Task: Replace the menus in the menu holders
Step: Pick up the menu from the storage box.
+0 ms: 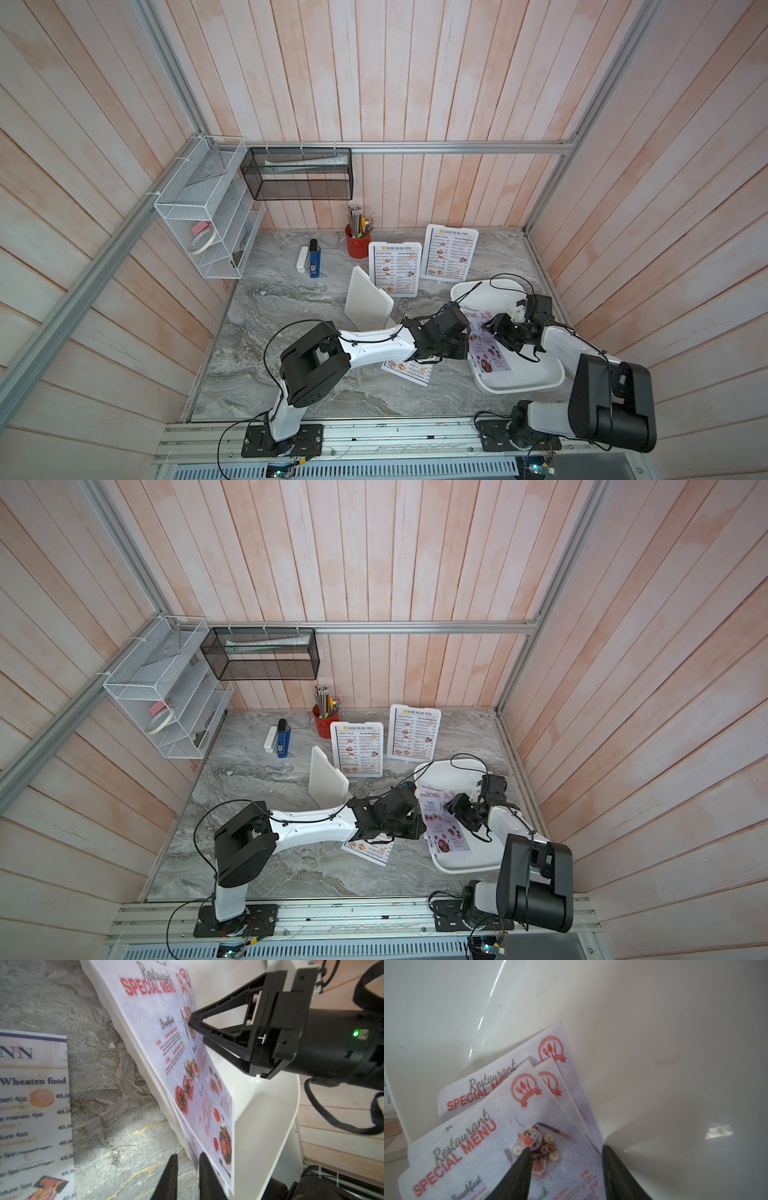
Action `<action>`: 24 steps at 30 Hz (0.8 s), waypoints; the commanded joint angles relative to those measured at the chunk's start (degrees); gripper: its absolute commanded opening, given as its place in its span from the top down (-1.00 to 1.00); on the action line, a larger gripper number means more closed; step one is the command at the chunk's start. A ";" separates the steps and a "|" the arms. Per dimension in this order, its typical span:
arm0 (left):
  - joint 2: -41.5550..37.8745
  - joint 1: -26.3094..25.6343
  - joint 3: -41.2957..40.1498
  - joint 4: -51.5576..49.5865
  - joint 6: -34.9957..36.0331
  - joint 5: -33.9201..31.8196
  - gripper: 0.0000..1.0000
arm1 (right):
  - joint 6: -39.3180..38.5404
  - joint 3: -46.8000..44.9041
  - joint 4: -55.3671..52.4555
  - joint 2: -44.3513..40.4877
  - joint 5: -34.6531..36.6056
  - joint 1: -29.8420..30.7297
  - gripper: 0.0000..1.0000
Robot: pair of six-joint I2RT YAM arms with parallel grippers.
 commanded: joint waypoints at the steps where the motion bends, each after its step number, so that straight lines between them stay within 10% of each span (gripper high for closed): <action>1: -1.39 -0.46 -0.82 1.13 -0.50 0.69 0.58 | -0.32 -0.87 -1.00 1.34 -0.40 0.33 -0.10; 24: -0.23 -0.68 -1.10 1.90 -1.28 2.08 0.65 | -0.75 -1.00 -1.35 1.52 -0.06 0.38 -0.08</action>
